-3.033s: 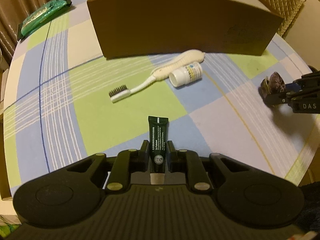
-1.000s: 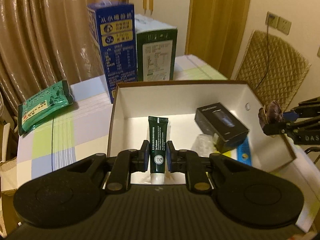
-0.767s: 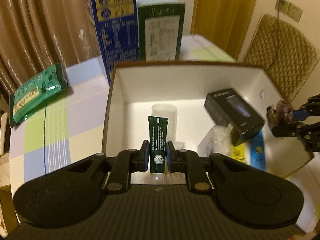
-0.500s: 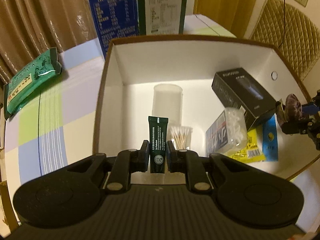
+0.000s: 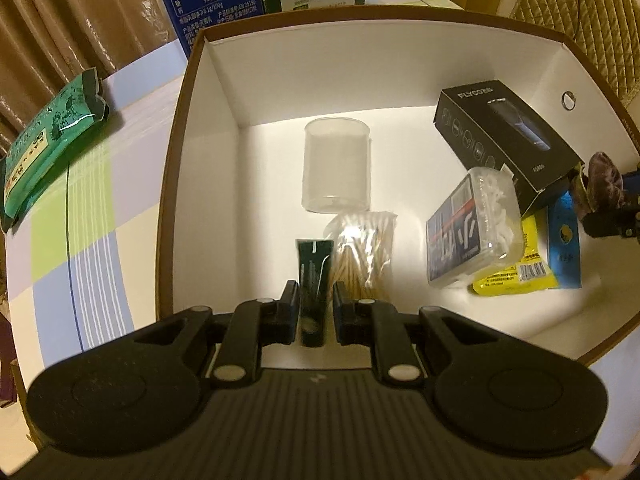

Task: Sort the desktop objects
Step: 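Carry the scrunchie and green toothpaste tube toward the cardboard box with both tools, then open both tools to drop the scrunchie and toothpaste into the box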

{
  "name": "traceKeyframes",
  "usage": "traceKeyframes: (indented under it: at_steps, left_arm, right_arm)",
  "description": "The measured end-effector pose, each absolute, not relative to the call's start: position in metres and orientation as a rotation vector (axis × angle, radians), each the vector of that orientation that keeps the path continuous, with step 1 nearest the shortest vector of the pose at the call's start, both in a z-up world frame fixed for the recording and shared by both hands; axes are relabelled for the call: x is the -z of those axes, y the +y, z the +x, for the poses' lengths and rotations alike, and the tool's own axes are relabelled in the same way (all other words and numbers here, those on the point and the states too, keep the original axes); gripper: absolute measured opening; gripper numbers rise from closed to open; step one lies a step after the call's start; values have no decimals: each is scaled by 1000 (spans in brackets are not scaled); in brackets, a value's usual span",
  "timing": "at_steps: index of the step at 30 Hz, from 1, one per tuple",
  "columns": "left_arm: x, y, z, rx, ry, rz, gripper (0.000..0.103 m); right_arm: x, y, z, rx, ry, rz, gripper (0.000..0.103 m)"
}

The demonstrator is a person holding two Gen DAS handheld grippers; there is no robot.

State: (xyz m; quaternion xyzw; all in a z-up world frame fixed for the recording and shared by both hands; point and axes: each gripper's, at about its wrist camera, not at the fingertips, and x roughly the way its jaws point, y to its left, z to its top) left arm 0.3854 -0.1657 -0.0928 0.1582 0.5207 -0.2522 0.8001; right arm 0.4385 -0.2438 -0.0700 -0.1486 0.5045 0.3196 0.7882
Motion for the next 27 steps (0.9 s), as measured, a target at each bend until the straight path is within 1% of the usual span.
traceKeyframes:
  at_steps: [5,10,12,21,22,24,26,27]
  left_arm:
    - [92,-168,384,546,1114,347,18]
    - [87,-168,381,560,1106,331,34]
    - [85,-169,379,562,1097,337,36]
    - [81,-168,373,565,1083,336,39]
    - [80,-167,372,566,1081,333,40]
    - [78,-166,370,569,1076,328,41]
    - [76,-166,369,571,1071,323,42]
    - [75,-166,368,572,1068,322,42]
  right_arm:
    - [72,-244,439,-687,1096,-323,27]
    - [74,-245,440,-685,1108,-324,27]
    - [74,-245,440,-684,1111,-326,27]
    - [75,-245,438,-679,1113,-332,27]
    - [75,-245,438,-678,1116,-333,28]
    - [75,-245,438,-680,1118,-328,35]
    - [74,-245,436,-680,1108,-333,50]
    - [73,-245,435,-680,1101,-333,52]
